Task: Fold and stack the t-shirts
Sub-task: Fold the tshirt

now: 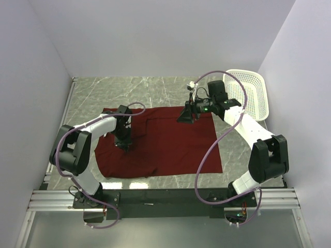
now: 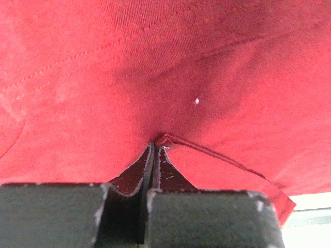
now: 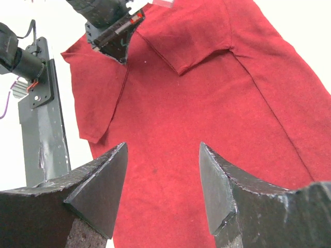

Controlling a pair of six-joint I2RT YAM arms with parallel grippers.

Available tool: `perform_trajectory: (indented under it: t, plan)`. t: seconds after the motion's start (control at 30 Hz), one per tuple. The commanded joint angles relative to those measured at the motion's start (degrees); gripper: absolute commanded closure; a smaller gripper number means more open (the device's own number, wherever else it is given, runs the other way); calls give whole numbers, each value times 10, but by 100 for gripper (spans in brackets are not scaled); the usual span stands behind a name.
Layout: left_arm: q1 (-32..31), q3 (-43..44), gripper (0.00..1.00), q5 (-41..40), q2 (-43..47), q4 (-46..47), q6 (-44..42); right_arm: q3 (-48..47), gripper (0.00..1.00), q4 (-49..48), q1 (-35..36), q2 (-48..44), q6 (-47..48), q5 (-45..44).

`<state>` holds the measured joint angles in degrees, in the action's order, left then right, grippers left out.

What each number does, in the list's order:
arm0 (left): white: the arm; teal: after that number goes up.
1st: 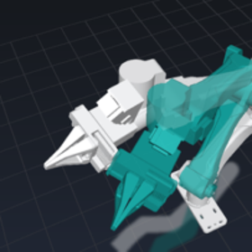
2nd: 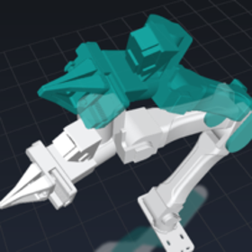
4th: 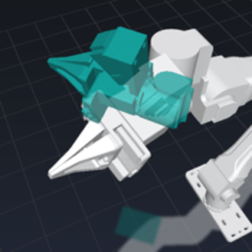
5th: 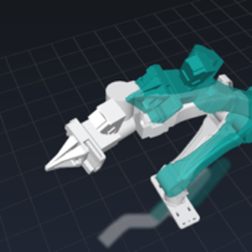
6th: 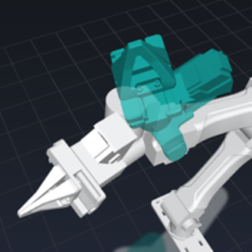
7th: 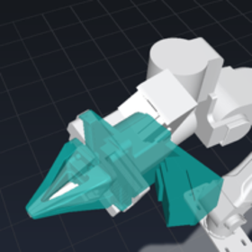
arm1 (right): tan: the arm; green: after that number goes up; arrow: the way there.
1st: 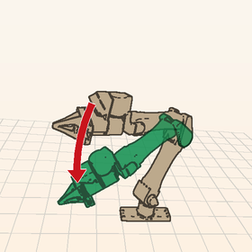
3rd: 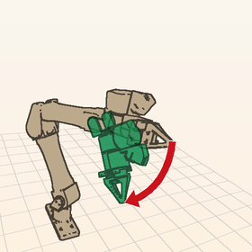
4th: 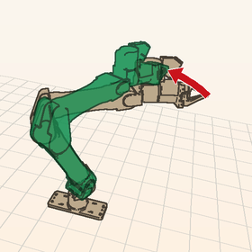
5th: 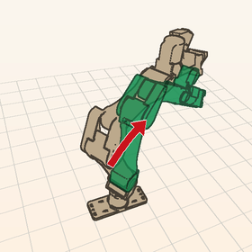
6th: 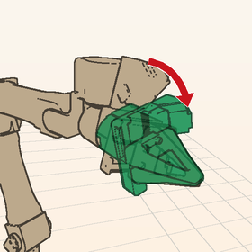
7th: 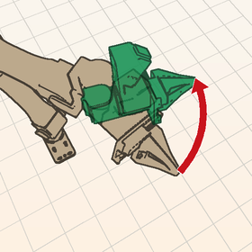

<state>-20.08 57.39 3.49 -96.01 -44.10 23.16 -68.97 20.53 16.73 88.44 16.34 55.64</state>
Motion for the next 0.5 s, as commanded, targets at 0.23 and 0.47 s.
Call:
perform_trajectory:
  t: [0.23,0.47]
  plan:
    - [-2,34,99,18,132,-28,-1,-94,31,333,14,26,356,20]
    - [-2,-4,99,34,198,-10,3,168,23,340,21,-180,560,-254]
